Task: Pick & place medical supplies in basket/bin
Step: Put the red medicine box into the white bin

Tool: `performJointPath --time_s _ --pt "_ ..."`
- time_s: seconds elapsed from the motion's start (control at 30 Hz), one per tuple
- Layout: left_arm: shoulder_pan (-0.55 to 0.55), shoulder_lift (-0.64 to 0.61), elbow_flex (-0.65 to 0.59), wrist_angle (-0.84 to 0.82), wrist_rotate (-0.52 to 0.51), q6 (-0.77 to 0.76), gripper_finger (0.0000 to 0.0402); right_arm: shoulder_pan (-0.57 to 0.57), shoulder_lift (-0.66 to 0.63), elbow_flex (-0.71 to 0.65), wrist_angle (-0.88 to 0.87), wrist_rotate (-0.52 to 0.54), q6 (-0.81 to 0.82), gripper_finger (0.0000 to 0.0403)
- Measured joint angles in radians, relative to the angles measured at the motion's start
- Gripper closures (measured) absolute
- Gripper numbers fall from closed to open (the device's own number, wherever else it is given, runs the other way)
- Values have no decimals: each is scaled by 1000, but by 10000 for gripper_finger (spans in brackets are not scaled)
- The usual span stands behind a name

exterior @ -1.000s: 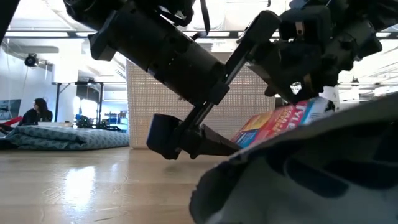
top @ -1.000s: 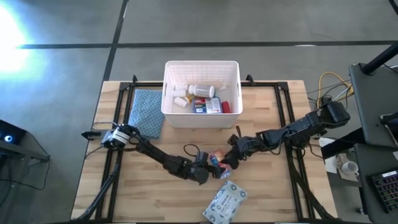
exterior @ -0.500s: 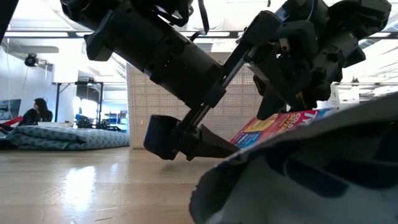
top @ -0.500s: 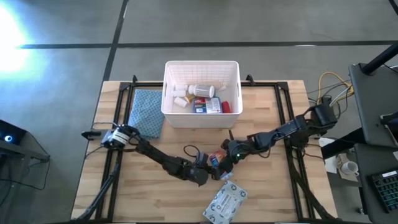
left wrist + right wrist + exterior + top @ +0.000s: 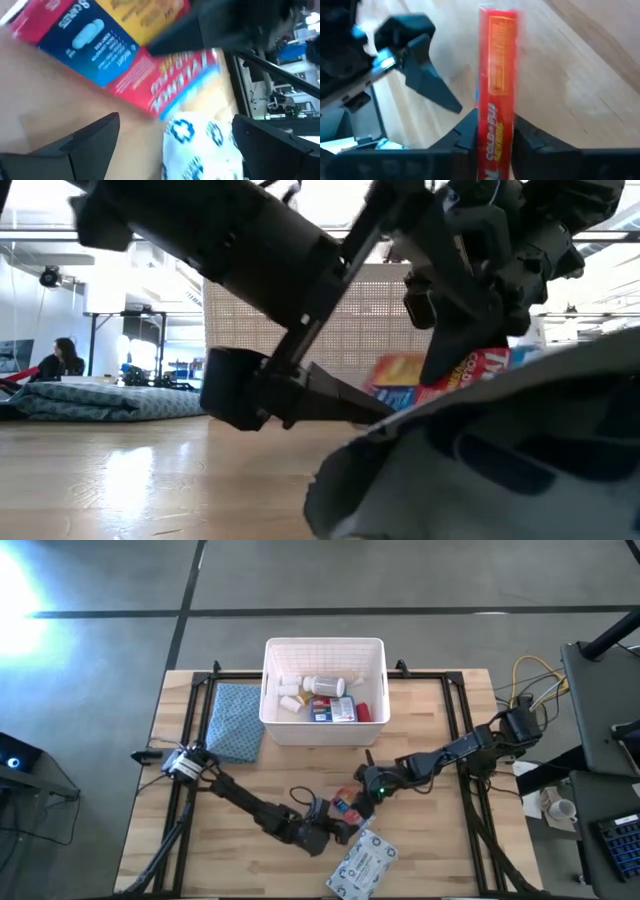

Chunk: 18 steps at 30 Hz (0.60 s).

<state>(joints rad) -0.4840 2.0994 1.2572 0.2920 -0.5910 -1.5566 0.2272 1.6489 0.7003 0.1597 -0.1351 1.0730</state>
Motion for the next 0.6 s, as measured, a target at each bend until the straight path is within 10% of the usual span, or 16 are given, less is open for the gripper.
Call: performJointPath --time_s 0.33,0.6 --pt "-125 -25 0 -2 -145 -44 39 12 -31 150 -24 76 -12 383" --pt "-211 -25 -4 -18 -254 -56 39 11 -55 486 -377 334 -287 381"
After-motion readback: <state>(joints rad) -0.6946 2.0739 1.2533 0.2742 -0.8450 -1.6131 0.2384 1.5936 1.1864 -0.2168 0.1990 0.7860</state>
